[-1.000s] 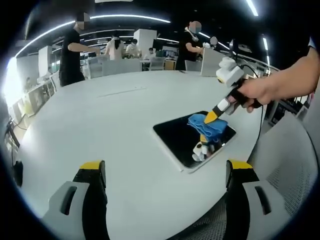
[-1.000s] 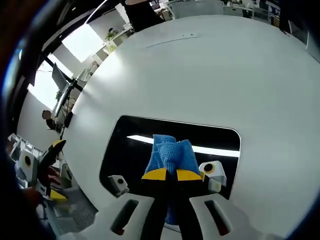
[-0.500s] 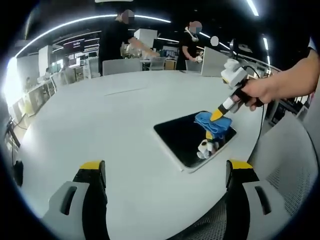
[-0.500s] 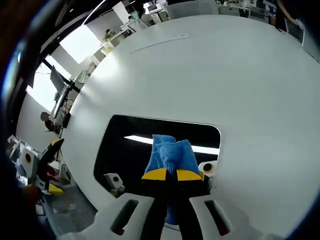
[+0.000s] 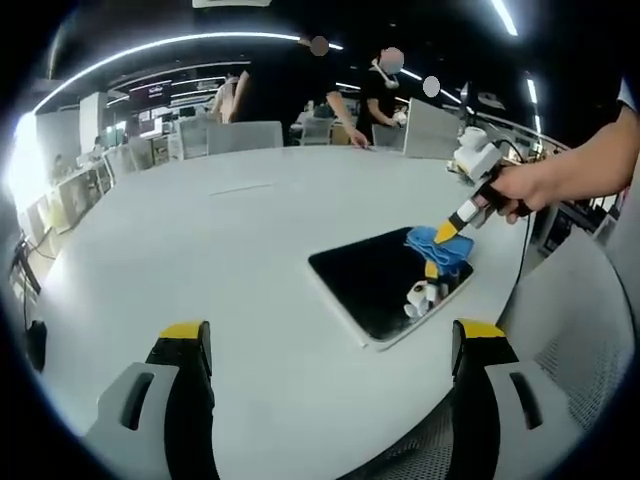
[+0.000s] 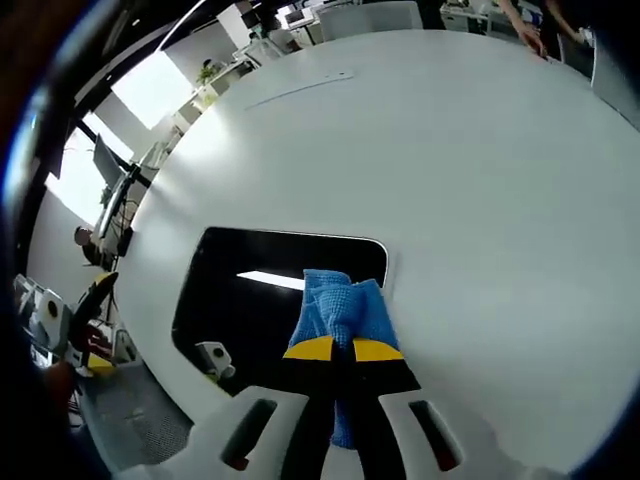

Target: Wipe the mirror surface with the cleaning cloth until all visible marks leave the cleaned area.

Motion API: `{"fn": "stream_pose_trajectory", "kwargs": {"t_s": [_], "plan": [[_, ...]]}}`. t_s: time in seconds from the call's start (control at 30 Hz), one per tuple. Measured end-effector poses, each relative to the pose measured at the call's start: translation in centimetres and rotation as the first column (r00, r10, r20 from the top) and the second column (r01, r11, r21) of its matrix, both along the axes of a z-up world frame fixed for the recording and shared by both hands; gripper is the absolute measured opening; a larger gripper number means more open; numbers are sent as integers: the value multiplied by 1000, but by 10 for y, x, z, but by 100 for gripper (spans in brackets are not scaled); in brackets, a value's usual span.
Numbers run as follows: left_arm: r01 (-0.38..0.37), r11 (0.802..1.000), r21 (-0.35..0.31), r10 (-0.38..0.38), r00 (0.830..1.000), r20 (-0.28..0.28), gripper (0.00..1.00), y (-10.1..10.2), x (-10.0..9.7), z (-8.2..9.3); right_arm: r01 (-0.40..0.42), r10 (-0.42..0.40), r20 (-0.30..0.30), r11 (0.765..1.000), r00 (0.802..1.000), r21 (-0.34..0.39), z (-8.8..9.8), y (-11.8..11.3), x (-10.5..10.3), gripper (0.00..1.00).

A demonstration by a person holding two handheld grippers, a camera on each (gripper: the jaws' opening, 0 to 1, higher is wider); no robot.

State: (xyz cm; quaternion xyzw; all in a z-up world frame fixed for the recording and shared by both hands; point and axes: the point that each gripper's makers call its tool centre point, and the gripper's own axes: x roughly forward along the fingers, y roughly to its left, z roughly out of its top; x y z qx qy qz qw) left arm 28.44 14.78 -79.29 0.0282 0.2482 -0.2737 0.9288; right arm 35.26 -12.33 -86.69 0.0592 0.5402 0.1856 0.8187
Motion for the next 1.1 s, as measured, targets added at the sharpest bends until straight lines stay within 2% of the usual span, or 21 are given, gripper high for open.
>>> {"fn": "stream_pose_trajectory", "kwargs": {"t_s": [0.5, 0.9, 1.1], "plan": [[-14, 1000, 6, 14, 1000, 5, 99, 2, 1, -1, 16, -16, -15, 1000, 1000, -23, 0, -9, -3, 0], [-22, 1000, 6, 22, 1000, 18, 99, 3, 1, 2, 42, -42, -13, 999, 999, -8, -1, -9, -3, 0], [-15, 1000, 14, 15, 1000, 25, 99, 2, 2, 2, 47, -47, 6, 998, 999, -42, 0, -6, -8, 0]]}}
